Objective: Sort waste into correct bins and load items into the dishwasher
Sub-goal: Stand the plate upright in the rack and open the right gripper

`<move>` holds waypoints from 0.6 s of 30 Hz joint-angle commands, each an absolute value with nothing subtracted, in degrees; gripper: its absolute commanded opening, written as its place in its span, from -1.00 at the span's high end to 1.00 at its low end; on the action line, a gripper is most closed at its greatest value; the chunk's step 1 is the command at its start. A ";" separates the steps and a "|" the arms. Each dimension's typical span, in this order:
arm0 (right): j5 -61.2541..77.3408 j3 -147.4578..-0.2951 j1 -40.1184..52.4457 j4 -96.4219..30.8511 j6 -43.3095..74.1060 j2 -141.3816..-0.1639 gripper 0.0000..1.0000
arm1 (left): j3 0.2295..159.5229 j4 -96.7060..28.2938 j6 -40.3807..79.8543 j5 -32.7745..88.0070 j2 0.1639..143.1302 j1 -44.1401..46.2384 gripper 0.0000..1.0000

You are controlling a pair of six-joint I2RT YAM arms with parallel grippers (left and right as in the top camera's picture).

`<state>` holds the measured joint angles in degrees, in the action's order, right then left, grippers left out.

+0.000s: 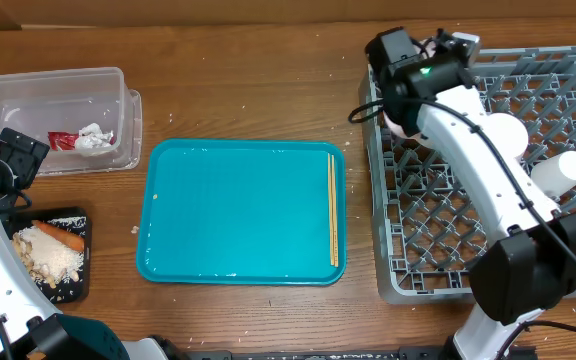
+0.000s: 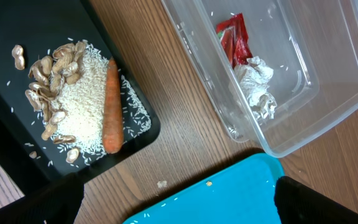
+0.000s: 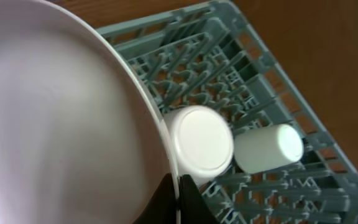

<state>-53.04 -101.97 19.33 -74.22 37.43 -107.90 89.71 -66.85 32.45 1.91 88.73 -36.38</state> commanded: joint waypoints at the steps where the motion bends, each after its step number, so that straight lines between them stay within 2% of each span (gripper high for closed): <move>1: -56.49 -101.95 17.12 -73.63 37.74 -107.81 0.92 | 90.02 -66.85 31.92 1.48 88.86 -36.34 -1.00; 8: -50.83 -101.93 17.47 -72.86 37.76 -107.81 0.92 | 90.02 -66.87 31.92 1.48 88.86 -36.34 -0.99; 18: -54.06 -96.57 19.00 -68.38 37.08 -107.81 0.92 | 90.02 -66.87 31.92 1.48 88.86 -36.34 -0.99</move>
<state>-51.24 -99.02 18.98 -69.63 37.28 -107.90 89.71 -66.85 32.45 1.91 88.73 -36.40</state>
